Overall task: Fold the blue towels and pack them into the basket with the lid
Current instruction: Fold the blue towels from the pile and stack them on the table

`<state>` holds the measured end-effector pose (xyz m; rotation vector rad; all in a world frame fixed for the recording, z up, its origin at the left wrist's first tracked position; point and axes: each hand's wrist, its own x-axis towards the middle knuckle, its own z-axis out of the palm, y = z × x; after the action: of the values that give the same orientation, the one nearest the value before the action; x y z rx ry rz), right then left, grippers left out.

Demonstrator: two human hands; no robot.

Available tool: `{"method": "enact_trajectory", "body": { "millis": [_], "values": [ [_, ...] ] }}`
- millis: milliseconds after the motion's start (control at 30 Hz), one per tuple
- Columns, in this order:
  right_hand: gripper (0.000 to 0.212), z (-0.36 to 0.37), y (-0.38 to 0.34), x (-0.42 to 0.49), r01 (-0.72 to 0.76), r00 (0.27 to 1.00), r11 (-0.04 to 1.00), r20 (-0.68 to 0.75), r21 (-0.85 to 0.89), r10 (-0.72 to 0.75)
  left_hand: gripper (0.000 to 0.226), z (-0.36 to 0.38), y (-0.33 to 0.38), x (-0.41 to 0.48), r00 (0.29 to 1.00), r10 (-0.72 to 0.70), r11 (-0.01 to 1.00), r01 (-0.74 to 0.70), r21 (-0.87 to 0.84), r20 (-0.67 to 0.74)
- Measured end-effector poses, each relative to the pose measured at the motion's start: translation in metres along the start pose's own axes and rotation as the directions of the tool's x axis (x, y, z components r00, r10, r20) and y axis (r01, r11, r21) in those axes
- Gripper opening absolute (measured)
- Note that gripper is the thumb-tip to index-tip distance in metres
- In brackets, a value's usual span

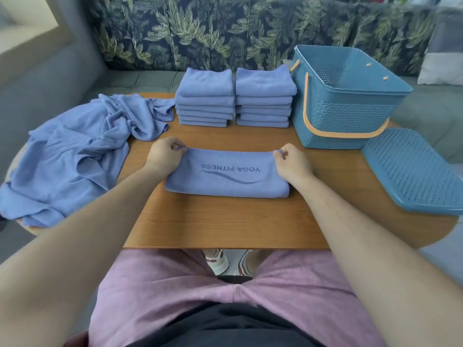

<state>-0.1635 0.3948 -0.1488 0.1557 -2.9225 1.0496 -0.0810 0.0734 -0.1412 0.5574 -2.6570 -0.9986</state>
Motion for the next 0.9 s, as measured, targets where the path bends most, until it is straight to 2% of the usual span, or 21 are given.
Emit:
{"method": "enact_trajectory", "body": {
  "millis": [133, 200, 267, 333, 400, 500, 700, 800, 900],
  "values": [
    [0.022, -0.003, -0.011, -0.001, -0.065, 0.998, 0.995, 0.013, -0.077, 0.066, 0.023, 0.000, 0.003, 0.003, 1.000, -0.022, 0.992, 0.023, 0.123, -0.011],
    [0.027, -0.005, -0.025, -0.007, -0.067, 0.998, 0.968, -0.023, -0.243, 0.063, 0.031, 0.002, 0.009, -0.007, 0.994, 0.045, 0.956, -0.013, 0.293, -0.103],
    [0.034, 0.000, -0.046, -0.021, 0.053, 0.992, 0.911, -0.081, -0.410, -0.094, 0.032, 0.014, 0.025, -0.025, 0.956, 0.256, 0.920, -0.196, 0.339, -0.141],
    [0.040, 0.018, -0.070, -0.043, 0.247, 0.958, 0.894, -0.044, -0.374, -0.283, 0.037, 0.034, 0.046, -0.045, 0.932, 0.363, 0.902, -0.352, 0.249, 0.002],
    [0.047, 0.043, -0.085, -0.060, 0.339, 0.941, 0.880, 0.104, -0.333, -0.322, 0.045, 0.056, 0.056, -0.056, 0.922, 0.336, 0.900, -0.375, 0.224, 0.193],
    [0.053, 0.065, -0.076, -0.062, 0.275, 0.944, 0.885, 0.283, -0.376, -0.173, 0.049, 0.068, 0.045, -0.058, 0.918, 0.273, 0.881, -0.359, 0.309, 0.288],
    [0.063, 0.046, -0.039, -0.049, 0.199, 0.958, 0.873, 0.275, -0.445, -0.078, 0.060, 0.045, 0.018, -0.043, 0.944, 0.169, 0.890, -0.269, 0.368, 0.282],
    [0.064, 0.034, -0.024, -0.046, 0.169, 0.965, 0.875, 0.256, -0.454, -0.054, 0.062, 0.032, 0.007, -0.042, 0.949, 0.164, 0.877, -0.265, 0.401, 0.269],
    [0.065, 0.029, -0.018, -0.048, 0.143, 0.965, 0.881, 0.261, -0.451, -0.023, 0.064, 0.019, -0.004, -0.038, 0.942, 0.137, 0.894, -0.251, 0.372, 0.307]
  ]
}}
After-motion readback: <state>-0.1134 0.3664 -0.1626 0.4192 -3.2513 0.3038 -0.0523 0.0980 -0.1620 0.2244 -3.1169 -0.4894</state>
